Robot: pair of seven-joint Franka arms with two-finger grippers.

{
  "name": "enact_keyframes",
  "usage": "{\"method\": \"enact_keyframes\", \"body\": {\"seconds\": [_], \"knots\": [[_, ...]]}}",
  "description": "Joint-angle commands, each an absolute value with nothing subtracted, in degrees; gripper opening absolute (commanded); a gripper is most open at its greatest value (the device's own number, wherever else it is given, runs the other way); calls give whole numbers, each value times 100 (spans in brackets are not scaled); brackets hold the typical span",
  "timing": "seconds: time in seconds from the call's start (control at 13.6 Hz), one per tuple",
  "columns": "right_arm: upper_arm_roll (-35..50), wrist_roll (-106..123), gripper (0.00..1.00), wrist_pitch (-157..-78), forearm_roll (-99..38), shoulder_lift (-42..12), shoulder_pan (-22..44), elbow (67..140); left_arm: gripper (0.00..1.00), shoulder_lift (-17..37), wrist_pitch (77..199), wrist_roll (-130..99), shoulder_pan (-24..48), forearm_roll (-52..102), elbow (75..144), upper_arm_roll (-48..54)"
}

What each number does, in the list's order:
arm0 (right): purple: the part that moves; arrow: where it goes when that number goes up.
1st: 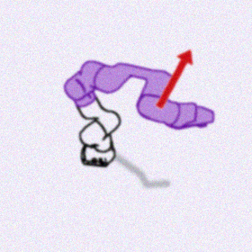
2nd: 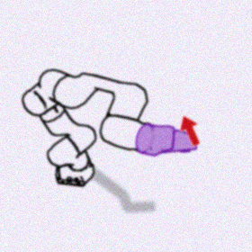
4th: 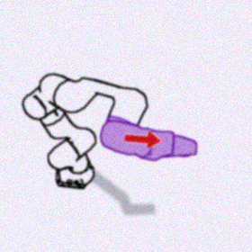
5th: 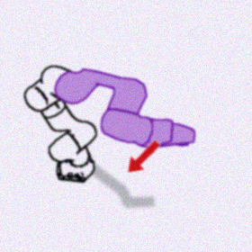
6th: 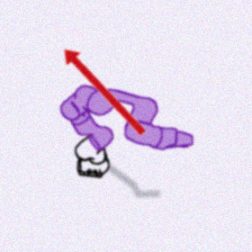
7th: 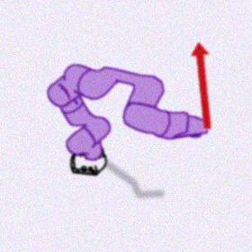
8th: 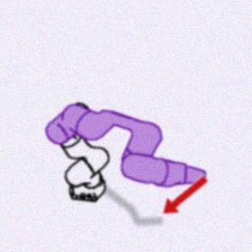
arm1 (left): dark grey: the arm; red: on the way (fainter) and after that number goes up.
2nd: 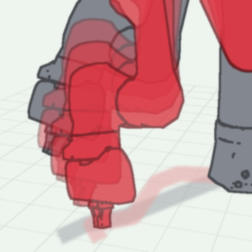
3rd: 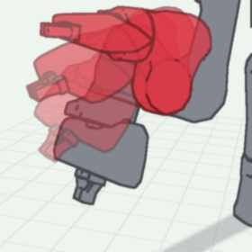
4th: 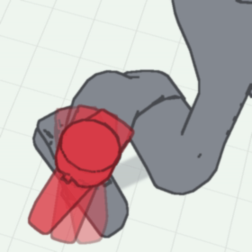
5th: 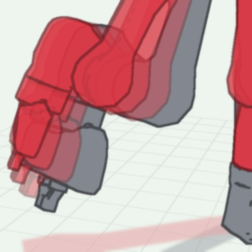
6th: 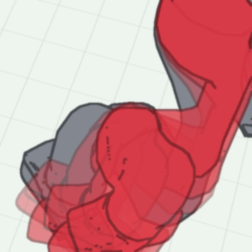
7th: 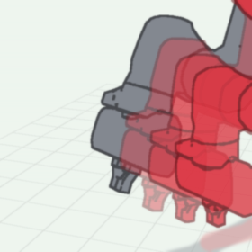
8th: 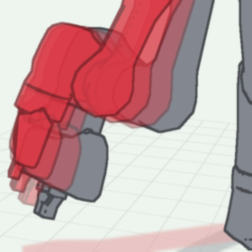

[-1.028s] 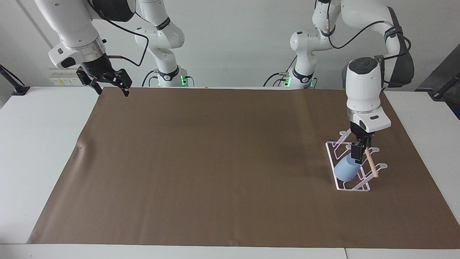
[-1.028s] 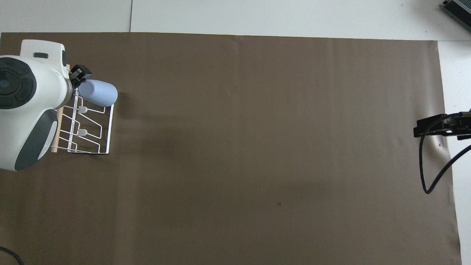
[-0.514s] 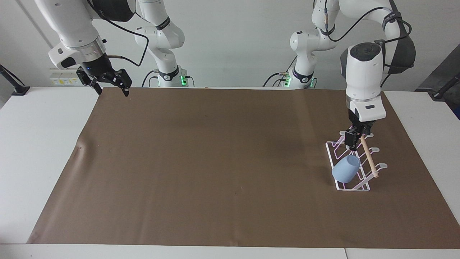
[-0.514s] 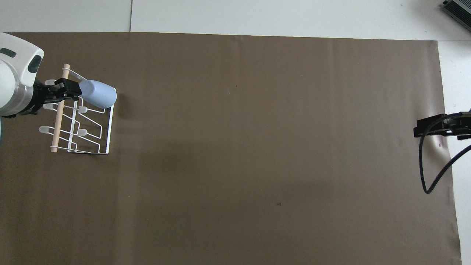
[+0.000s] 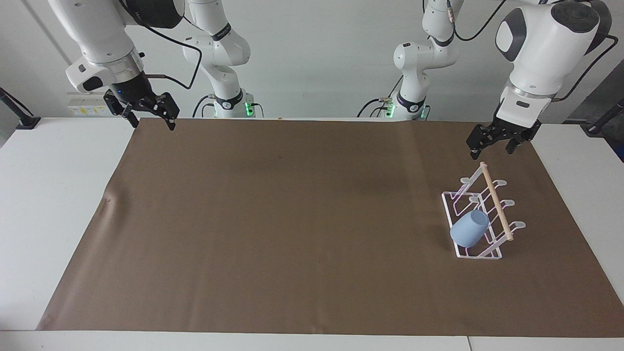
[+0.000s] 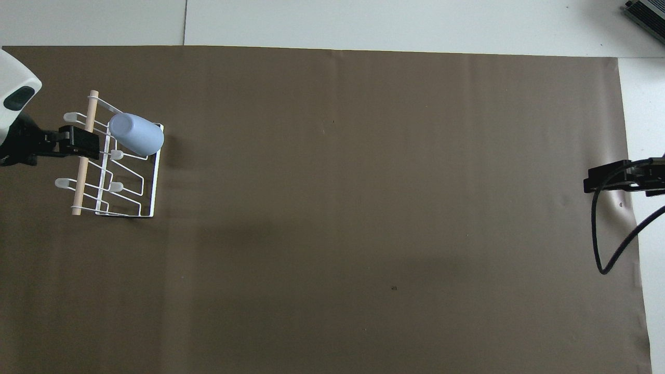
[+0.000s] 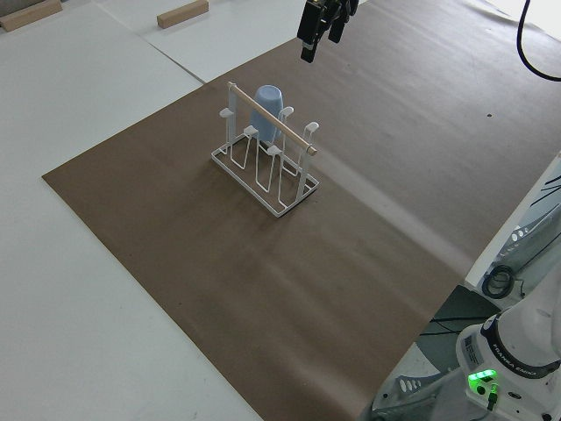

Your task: Hang cup on cup holder

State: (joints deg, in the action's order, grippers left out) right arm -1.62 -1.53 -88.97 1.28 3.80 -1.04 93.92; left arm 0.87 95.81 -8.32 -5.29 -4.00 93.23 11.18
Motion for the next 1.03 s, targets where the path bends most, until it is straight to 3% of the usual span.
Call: {"method": "enact_keyframes", "body": {"seconds": [0.0, 0.22, 0.44, 0.95], "knots": [[-141, -176, 100, -8938, 150, 360, -97, 9307, 100, 211, 9168, -519, -589, -281, 9036, 1143], [-141, -185, 100, -8921, 149, 404, -79, 9360, 100, 220, 8930, -107, -502, -142, 8912, 951], [-141, -176, 100, -8921, 149, 413, -88, 9378, 100, 211, 8789, -44, 394, 95, 8868, -147], [-141, -176, 100, -8938, 149, 413, -88, 9378, 100, 246, 8675, -35, 396, 141, 8701, -176]]}}
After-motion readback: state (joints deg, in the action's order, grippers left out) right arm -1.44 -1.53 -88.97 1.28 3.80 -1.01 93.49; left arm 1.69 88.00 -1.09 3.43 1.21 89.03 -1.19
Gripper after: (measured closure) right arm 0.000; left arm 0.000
